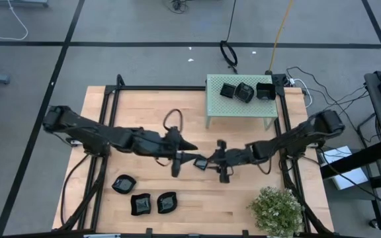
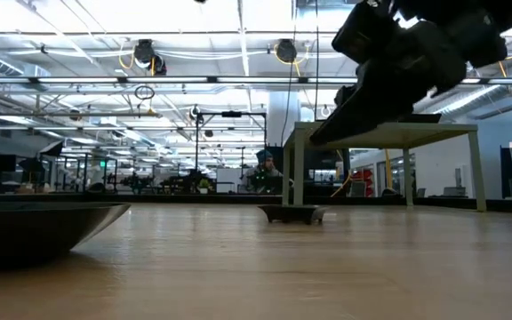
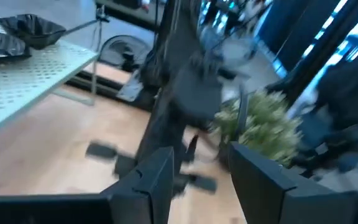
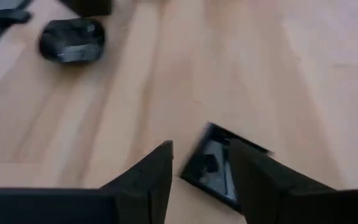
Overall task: Pick & Place Mini shaped plates
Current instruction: Stack the square plate on top of the square plate on the shelf
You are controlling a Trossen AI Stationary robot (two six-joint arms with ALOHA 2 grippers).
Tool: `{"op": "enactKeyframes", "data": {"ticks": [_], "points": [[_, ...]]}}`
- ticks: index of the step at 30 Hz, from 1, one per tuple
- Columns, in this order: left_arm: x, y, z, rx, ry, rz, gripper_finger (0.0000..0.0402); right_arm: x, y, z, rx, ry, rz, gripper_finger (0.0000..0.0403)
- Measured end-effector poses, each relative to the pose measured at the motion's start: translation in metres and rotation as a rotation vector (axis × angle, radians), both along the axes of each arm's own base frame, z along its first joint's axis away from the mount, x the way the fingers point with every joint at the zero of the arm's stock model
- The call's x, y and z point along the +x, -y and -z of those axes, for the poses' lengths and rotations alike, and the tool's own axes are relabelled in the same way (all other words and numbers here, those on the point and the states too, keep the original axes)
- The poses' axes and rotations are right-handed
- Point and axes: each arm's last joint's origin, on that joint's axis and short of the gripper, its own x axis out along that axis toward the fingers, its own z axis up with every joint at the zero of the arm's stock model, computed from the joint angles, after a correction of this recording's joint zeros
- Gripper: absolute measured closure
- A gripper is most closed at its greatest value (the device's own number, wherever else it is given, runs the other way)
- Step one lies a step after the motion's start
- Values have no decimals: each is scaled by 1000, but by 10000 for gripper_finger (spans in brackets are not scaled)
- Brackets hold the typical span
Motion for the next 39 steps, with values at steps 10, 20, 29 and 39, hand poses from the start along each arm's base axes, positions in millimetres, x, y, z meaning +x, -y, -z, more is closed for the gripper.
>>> {"op": "enactKeyframes", "data": {"ticks": [10, 20, 29, 39], "points": [[-28, 4, -36, -195, 122, 108, 247, 21, -18, 35, 67, 94, 39, 219], [-31, 17, -41, -214, 173, 157, 247, 48, -23, 69, -17, 73, 164, 206], [-34, 25, -41, -215, 172, 188, 247, 46, -21, 79, -89, -21, 206, 228], [-35, 26, -41, -205, 168, 200, 247, 39, -33, 81, -152, -70, 134, 317]]}}
